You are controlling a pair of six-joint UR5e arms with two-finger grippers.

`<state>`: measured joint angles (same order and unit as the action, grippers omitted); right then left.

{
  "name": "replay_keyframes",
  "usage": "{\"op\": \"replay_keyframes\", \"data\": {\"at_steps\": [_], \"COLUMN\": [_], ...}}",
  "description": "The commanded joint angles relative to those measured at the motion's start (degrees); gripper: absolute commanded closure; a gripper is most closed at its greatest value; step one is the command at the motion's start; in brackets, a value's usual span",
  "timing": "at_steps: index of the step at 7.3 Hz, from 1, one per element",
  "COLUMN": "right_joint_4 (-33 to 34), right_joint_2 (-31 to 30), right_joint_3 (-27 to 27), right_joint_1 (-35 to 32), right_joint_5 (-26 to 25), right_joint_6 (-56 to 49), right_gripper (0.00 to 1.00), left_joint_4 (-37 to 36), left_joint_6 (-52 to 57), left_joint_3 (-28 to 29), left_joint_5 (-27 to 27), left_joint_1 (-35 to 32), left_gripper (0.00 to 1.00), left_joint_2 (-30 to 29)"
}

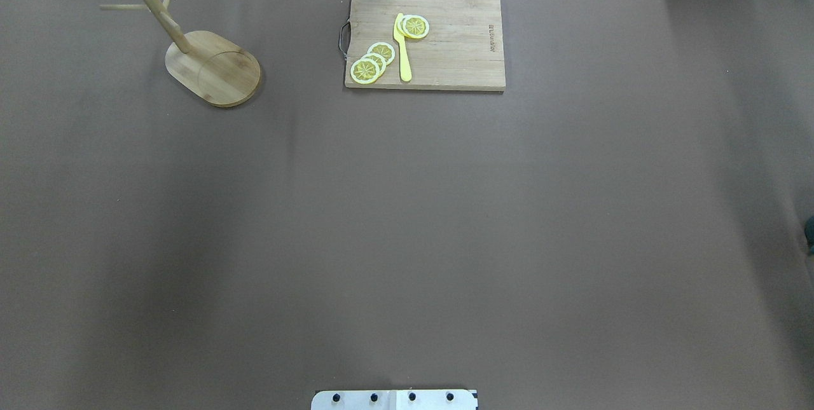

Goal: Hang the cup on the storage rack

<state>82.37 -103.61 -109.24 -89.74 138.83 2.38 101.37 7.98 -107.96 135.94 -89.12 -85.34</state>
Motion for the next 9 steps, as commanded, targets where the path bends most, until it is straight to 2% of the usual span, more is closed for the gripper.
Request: {"op": "replay_keyframes", "data": {"at_steps": [1,2,4,5,6,7,8,9], "right_joint_4": [-0.37,-1.15,-9.55,-16.47,-27.07,-34.57,-36.3,-36.31], "right_joint_2": [-2.47,-4.22,-8.52,-8.97,-8.89,-8.63,-8.54,-8.45], "right_joint_3": [0.61,0.7,2.36,7.16,13.73,16.14,16.95,17.39], "right_joint_1": [0.0,0.0,0.35,1.31,3.06,6.56,8.85,9.75], "right_joint_5": [-0.4,-1.1,-3.38,-3.91,-4.7,-5.32,-7.07,-7.35], "right_joint_6": [-0.01,0.08,5.4,7.53,13.55,21.79,23.35,23.37], "right_gripper": [0.0,0.0,0.0,0.01,0.02,0.01,0.02,0.09], "left_joint_4": [4.17,8.01,13.83,13.94,13.94,13.94,13.94,13.94], "left_joint_6": [0.45,0.54,0.45,0.19,0.1,0.1,0.1,0.1], "left_joint_3": [0.82,0.91,1.7,1.62,1.61,1.53,1.53,1.61], "left_joint_5": [0.12,0.12,0.12,0.12,0.12,0.12,0.12,0.12], "left_joint_1": [0.0,0.0,0.09,0.09,0.09,0.09,0.09,0.09], "left_gripper": [0.01,0.01,0.01,0.01,0.01,0.01,0.01,0.01], "left_joint_2": [0.87,1.23,4.3,4.39,4.39,4.39,4.39,4.39]}}
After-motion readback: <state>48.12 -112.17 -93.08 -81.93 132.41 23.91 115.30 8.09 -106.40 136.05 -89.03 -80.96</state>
